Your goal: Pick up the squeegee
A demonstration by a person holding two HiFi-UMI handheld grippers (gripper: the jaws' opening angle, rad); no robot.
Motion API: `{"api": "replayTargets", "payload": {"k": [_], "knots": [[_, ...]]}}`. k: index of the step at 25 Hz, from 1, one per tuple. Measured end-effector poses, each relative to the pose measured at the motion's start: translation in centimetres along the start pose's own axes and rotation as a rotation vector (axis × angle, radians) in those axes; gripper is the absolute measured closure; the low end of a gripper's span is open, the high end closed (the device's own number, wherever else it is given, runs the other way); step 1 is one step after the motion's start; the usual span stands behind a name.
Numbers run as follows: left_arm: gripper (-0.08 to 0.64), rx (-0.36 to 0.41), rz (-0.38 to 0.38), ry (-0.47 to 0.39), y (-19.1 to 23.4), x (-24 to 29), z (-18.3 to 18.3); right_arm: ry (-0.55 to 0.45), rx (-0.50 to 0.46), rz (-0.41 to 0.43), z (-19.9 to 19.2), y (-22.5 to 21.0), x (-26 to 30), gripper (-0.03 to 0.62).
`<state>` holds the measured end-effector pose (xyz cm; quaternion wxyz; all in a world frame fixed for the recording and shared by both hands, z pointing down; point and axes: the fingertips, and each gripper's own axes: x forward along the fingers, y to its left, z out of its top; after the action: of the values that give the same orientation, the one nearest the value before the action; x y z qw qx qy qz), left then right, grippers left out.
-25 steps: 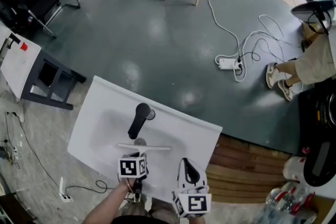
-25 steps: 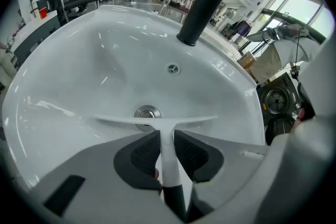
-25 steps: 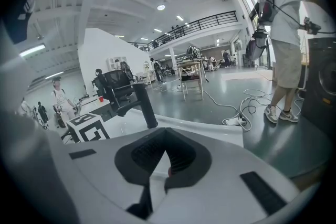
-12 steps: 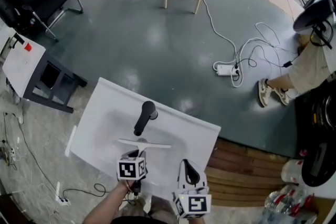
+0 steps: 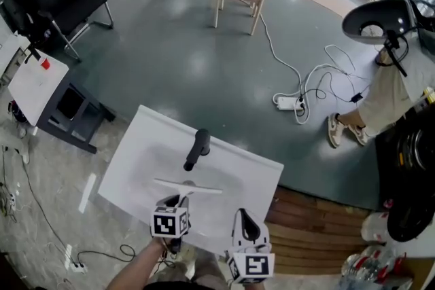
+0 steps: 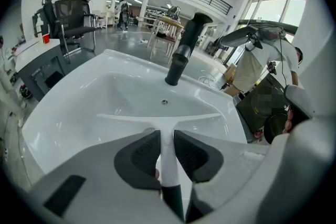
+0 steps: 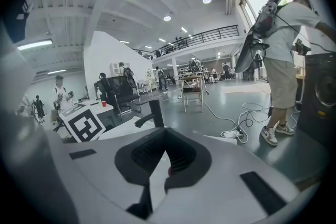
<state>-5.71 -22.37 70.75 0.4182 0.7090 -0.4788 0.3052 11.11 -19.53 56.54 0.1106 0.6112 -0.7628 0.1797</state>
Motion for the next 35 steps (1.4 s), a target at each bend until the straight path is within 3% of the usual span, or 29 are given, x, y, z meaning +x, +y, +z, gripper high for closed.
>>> {"api": "replayTargets", "payload": {"k": [12, 24, 35], "knots": [[0.479, 0.092, 0.001, -0.178, -0.8, -9.5, 0.8, -0.093, -0.026, -0.011, 2.4, 3.7, -5.6, 0.595], [0.480, 0.231, -0.005, -0.508, -3.1, -23.2, 3.5, -0.207, -0.058, -0.017, 4.7, 7.4, -11.7, 0.595], [0.481, 0.304, -0.003, -0.710, -3.8, -33.8, 1.1, -0.271, -0.081, -0.016, 5.5, 10.5, -16.7, 0.595]]}}
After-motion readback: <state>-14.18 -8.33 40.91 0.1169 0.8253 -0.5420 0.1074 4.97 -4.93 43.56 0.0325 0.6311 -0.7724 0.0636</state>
